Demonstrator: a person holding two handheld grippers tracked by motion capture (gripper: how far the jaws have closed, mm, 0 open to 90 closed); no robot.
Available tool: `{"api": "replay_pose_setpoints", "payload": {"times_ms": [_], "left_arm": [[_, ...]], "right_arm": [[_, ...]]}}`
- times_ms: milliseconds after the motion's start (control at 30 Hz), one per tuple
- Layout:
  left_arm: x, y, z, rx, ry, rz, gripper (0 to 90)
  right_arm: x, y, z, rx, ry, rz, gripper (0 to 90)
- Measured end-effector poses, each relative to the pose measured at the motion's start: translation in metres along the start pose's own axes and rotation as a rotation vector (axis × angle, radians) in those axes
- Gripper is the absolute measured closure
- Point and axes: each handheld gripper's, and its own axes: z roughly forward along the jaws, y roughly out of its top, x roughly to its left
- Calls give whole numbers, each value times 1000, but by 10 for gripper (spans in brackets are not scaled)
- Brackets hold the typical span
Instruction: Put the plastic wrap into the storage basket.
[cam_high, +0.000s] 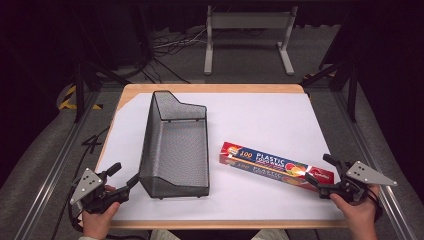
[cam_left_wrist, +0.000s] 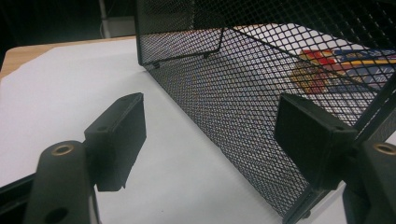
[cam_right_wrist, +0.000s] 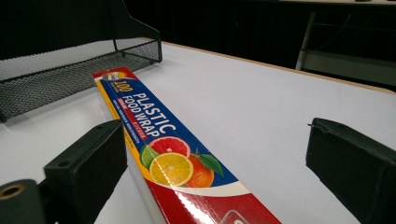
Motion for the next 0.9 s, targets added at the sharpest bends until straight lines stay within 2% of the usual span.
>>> {"api": "replay_pose_setpoints", "payload": {"times_ms": [267, 433, 600, 900], "left_arm": [[2, 0, 2, -9, 9, -18, 258], [2, -2, 2, -4, 12, -21, 257], [2, -1, 4, -3, 17, -18, 256], [3, -1, 5, -1, 30, -20, 256]], "right_arm": [[4, 5, 3, 16, 32, -6, 97], [3, 9, 3, 5, 43, -8, 123], [7, 12, 12, 5, 64, 8, 124], [21, 27, 31, 10, 114, -18, 115]]}}
